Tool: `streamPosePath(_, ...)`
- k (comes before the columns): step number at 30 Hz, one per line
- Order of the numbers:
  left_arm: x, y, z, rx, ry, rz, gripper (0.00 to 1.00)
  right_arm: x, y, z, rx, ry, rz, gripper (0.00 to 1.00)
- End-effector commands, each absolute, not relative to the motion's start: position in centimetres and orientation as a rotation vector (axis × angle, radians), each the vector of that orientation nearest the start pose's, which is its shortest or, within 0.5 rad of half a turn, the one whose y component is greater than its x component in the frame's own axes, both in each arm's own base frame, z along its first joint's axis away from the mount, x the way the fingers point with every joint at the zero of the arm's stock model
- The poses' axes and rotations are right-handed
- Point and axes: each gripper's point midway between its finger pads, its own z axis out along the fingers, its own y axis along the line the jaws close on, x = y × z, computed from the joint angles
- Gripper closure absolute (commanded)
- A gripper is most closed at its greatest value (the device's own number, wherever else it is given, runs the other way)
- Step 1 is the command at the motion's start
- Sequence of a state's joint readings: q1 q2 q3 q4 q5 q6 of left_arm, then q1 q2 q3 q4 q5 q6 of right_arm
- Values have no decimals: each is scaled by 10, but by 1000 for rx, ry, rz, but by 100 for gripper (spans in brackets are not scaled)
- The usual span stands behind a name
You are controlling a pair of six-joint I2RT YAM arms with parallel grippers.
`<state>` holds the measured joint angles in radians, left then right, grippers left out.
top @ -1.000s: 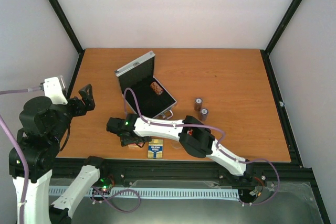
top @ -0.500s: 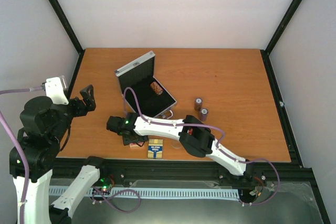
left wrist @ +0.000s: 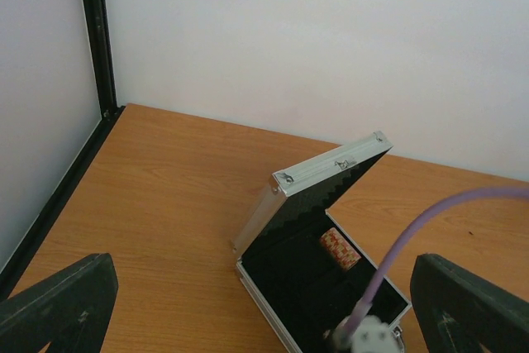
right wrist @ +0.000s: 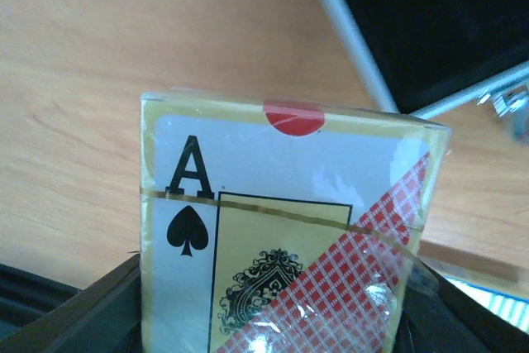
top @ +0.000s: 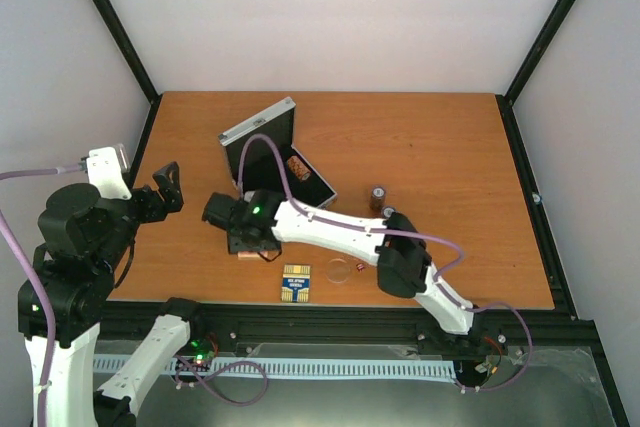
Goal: Pack up texas hold em set
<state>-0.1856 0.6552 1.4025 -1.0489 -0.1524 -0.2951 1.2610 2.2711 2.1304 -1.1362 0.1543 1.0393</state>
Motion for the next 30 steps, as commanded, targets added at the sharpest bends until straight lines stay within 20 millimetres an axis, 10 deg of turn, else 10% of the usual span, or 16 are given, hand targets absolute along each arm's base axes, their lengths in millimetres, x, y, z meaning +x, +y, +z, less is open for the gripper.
streamPosePath(1,182,-10,415,-195,1859,-201,0,234,464,166,-11,2696,381,97)
streamPosePath(18,176,-5,405,-224,1879,-185,0,402,449,180,558,2404,725,97)
streamPosePath(30,185,2,402,-221,1895,-106,0,435,472,124,678,2470,833,97)
